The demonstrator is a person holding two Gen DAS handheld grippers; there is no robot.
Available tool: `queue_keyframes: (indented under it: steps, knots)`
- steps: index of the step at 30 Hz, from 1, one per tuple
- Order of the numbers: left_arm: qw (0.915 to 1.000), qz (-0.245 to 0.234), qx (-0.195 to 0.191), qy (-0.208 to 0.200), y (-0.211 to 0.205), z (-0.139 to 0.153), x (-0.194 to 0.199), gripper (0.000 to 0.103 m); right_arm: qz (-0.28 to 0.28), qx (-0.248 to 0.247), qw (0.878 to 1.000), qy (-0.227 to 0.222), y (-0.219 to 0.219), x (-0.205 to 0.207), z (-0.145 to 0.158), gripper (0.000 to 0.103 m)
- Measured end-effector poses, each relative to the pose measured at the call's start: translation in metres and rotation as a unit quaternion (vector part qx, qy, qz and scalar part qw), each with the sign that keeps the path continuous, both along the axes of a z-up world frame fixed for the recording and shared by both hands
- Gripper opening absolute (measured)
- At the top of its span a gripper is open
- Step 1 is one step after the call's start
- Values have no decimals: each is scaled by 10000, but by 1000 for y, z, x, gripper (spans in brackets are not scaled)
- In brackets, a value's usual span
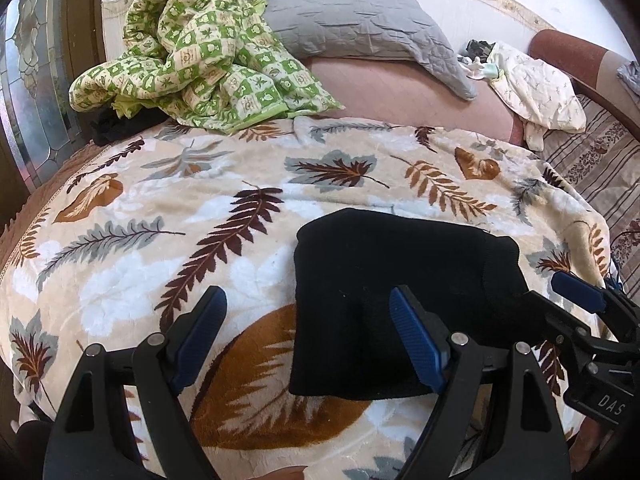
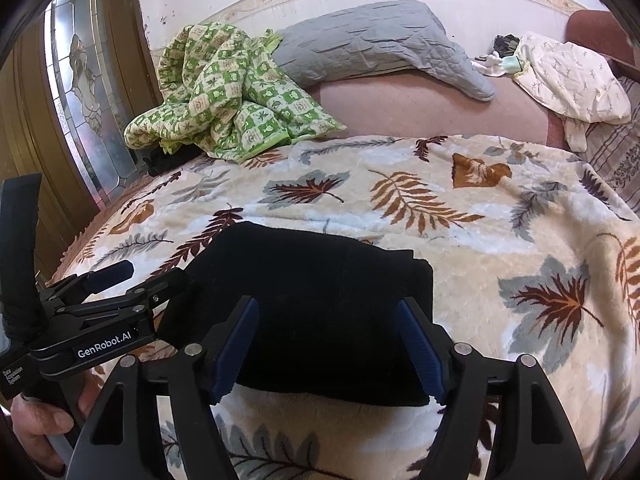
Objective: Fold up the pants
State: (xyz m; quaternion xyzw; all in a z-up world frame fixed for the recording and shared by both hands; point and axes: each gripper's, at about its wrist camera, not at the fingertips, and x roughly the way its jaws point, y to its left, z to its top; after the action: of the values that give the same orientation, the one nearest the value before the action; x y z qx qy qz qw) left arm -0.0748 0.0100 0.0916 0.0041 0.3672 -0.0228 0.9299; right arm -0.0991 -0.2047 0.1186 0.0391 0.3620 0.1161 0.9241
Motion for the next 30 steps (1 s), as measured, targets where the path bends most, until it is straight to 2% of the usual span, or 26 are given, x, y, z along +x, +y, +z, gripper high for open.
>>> queue_keyframes:
  steps: [20, 30]
  knots:
    - [10000, 14, -13, -18, -6, 3, -13, 84, -38, -63, 10000, 18, -1, -14, 0, 78]
    - [9998, -49, -170, -26, -4, 2, -13, 84, -49, -61, 10000, 42, -6, -16, -1, 78]
